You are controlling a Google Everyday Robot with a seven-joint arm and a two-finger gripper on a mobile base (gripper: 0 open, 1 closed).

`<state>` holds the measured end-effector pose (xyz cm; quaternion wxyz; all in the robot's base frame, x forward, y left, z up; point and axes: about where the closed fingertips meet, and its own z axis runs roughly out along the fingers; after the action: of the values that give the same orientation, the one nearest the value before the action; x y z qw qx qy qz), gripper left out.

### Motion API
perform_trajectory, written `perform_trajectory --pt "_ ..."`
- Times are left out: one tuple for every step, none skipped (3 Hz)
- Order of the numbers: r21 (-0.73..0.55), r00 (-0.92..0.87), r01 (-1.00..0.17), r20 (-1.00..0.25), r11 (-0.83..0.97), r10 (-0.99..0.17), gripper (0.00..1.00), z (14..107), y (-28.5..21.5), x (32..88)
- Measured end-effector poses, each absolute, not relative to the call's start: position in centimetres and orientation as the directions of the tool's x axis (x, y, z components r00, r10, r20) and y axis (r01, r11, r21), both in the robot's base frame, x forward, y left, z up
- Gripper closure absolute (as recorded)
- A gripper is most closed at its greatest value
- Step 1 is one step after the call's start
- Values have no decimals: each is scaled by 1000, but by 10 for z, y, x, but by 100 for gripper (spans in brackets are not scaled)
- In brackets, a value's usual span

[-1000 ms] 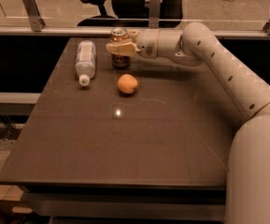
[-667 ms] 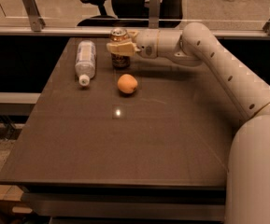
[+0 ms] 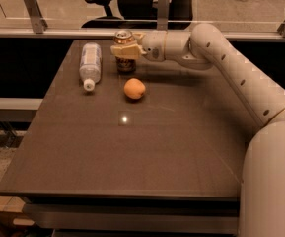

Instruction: Pick orange can

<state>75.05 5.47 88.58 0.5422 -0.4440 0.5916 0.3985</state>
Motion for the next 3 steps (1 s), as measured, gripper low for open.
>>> perform_trajectory --pt "-19 -13 -955 -994 297 -106 100 893 52 745" --pt "-45 14 -952 -994 303 -106 100 909 45 739" --pt "-86 63 -949 -994 303 -86 100 926 34 732"
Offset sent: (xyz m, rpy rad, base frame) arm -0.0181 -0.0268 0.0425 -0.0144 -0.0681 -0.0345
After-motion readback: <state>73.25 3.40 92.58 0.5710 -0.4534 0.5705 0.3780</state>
